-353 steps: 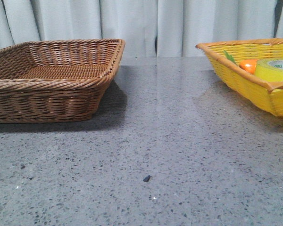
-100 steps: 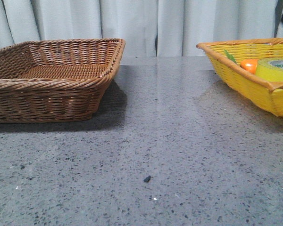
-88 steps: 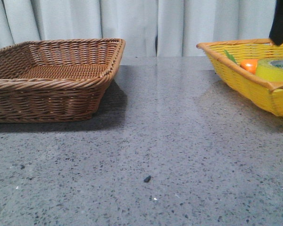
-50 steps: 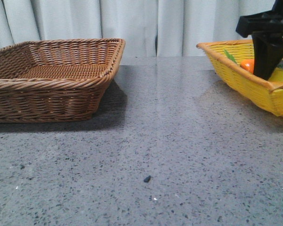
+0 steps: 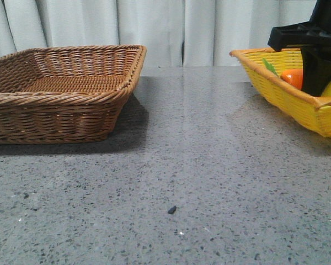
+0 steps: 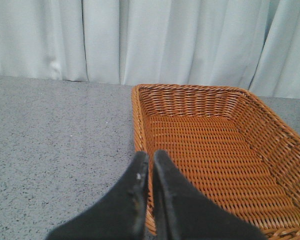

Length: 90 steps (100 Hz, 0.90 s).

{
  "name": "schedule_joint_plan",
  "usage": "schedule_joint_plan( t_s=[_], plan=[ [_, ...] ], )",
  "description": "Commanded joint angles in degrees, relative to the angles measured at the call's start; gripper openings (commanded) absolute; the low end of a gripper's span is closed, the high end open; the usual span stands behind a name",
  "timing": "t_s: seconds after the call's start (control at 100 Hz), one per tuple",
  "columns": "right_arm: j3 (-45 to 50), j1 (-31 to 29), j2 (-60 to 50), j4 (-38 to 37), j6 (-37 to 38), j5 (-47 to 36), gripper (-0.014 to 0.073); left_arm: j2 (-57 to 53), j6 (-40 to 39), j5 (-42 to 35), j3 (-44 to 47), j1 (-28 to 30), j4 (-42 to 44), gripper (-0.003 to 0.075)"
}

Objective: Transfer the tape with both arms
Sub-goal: 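Reach the right gripper into the yellow basket and grasp the yellow tape roll, then lift the tape roll with the right gripper and carry it toward the table center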

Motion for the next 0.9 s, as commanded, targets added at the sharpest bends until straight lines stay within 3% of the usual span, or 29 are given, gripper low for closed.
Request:
schedule_joint_plan(
  t_s=[0.0, 0.1, 0.28, 0.48, 0.66, 0.89],
  plan=[
    [-1.8, -0.2, -1.7, -1.3, -0.5, -1.2, 0.0036, 0.9, -0.5, -4.4, -2.2, 0.1, -0.4, -0.0021],
    [-2.9, -0.2, -1.9, -1.3, -0.5, 0.3, 0.0036, 0.9, -0.5, -4.4, -2.2, 0.1, -0.4, -0.0021],
    [-10.6, 0.2, -1.9, -1.3, -0.5, 10.1, 0.0036, 0.9, -0.5, -4.4, -2.2, 0.1, -0.4, -0.0021],
    [-22.2, 5.3, -1.9, -0.4, -0.5, 19.4, 0.0036, 0.9, -0.5, -4.6, -2.2, 0.1, -0.4, -0.0021],
    [-27.0, 13.0, -1.9, 4.3, -0.5, 18.4, 0.0036, 0.9, -0.5, -6.5, -2.2, 0.1, -0.4, -0.0021],
    [-27.0, 20.9, 1.1, 5.0, -0.5, 15.2, 0.0036, 0.9, -0.5, -7.1, -2.2, 0.1, -0.4, -0.0021]
  ],
)
